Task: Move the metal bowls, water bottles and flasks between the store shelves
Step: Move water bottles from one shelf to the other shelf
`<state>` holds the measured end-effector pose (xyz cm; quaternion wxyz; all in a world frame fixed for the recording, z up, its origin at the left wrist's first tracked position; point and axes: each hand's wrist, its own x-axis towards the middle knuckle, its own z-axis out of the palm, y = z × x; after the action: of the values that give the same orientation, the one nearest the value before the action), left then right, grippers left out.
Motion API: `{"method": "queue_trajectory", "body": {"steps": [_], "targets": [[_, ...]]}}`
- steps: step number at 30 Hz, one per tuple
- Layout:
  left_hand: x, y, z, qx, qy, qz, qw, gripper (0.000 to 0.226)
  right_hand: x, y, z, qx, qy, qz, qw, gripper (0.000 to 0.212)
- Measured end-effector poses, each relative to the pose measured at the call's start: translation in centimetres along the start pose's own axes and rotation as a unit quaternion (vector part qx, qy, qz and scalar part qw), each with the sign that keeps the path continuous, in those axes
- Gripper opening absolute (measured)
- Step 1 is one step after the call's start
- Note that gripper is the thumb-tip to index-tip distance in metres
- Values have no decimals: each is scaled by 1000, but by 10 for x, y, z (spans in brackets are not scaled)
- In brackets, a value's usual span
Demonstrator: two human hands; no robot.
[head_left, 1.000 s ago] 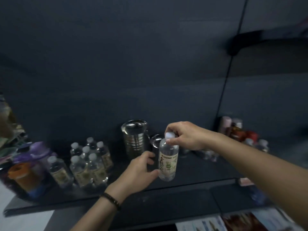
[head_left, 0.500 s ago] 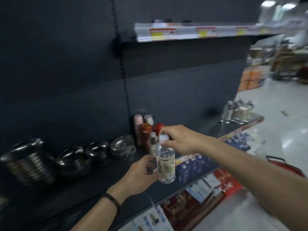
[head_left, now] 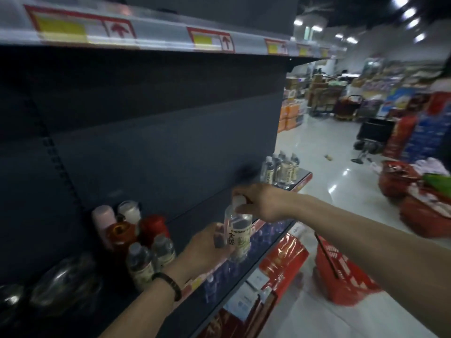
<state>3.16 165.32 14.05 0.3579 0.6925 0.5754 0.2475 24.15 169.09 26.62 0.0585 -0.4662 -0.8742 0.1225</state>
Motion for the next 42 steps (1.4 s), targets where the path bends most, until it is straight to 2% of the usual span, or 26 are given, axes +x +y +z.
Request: {"method": "queue_trajectory", "body": {"steps": [2,4,9,14,19,21,25,30,35,39,42], "targets": [[37,8,3,-19,-37,4,999,31,18,28,-10,-23,-15,28,999,12],[72,18,9,-32,-68,10,997,31,35,54,-20,-37,-28,55,997,22],[159,43,36,-83,-79,-9,993,28,70,134,-38,-38,-40,88,995,28],[248,72,76,-142,-62,-36,987,40,111,238,-42,-30,-24,75,996,22],[346,93,127,-183,-29,-90,978,33,161,345,-48,-71,-47,43,995,28],[380,102,144,-199,-14,-118,973,29,183,383,-45,-92,-60,16,994,22],[440,114,176,-253,8,-166,953,20,228,460,-27,-77,-61,26,995,12],[492,115,207,-293,45,-214,931,27,247,504,-19,-65,-76,-4,995,28],[519,107,225,-282,72,-198,936,49,263,530,-13,-63,-89,-3,994,24],[531,101,234,-292,67,-194,934,46,265,533,-13,-77,-85,-6,993,31],[537,105,238,-306,72,-192,930,40,271,543,-9,-52,-77,10,996,18]]}}
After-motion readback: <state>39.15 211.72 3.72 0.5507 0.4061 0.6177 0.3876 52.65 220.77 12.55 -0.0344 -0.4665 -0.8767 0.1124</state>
